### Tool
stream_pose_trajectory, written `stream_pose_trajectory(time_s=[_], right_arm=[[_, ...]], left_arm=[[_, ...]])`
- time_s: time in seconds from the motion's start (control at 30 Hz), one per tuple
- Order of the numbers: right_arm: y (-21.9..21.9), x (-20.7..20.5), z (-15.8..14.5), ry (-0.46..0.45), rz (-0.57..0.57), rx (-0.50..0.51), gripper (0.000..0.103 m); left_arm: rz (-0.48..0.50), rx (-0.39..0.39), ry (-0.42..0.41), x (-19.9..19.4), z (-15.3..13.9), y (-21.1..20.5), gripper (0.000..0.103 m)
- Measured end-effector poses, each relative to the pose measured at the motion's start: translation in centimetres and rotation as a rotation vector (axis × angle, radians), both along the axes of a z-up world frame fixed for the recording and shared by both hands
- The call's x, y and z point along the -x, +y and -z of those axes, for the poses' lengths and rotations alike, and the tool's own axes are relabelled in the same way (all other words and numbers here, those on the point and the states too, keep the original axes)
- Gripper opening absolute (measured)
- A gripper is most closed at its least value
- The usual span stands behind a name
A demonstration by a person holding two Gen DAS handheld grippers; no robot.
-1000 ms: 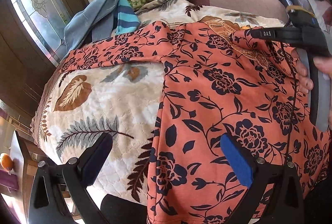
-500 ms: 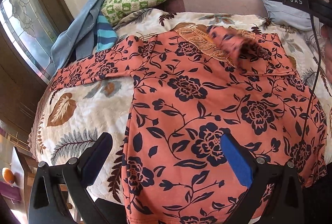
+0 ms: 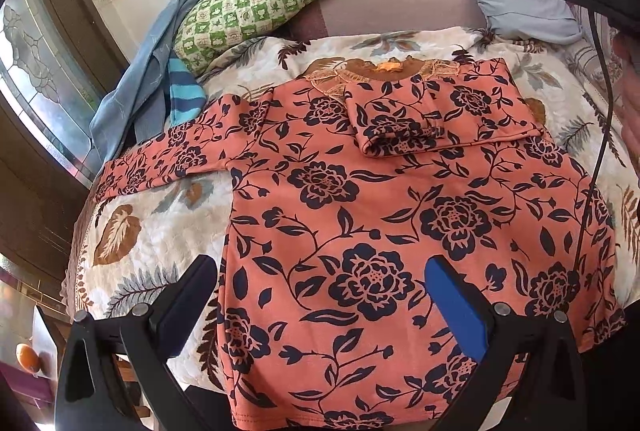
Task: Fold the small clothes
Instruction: 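Fold the held sleeve across the shirt front and open the right tool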
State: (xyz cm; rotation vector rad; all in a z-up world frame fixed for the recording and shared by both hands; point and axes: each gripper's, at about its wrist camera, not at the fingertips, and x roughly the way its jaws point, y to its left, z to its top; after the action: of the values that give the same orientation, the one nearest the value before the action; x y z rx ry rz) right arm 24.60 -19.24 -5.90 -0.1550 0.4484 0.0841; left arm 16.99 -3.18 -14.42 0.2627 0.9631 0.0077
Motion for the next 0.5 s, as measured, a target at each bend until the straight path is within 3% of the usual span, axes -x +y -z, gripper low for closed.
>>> stream_pose_trajectory(time_s=[0.17, 0.3, 0.5], right_arm=[[-2.6, 0.3, 2.3, 0.105, 0.072, -0.099, 0.012], [-6.2, -0.6, 7.2, 0.295, 0.144, -0.224, 0.012], [-12.7, -4.2, 13.3, 0.553, 0.270, -0.419, 0.012]], left_arm=[[-0.018, -0.004, -0.013, -3.8, 0.4, 1.0, 0.103], [-0.076, 0.001, -0.018, -9.0, 1.5, 1.7, 0.103], [-0.075, 0.039, 0.058, -15.7, 5.2, -1.0, 0.103]])
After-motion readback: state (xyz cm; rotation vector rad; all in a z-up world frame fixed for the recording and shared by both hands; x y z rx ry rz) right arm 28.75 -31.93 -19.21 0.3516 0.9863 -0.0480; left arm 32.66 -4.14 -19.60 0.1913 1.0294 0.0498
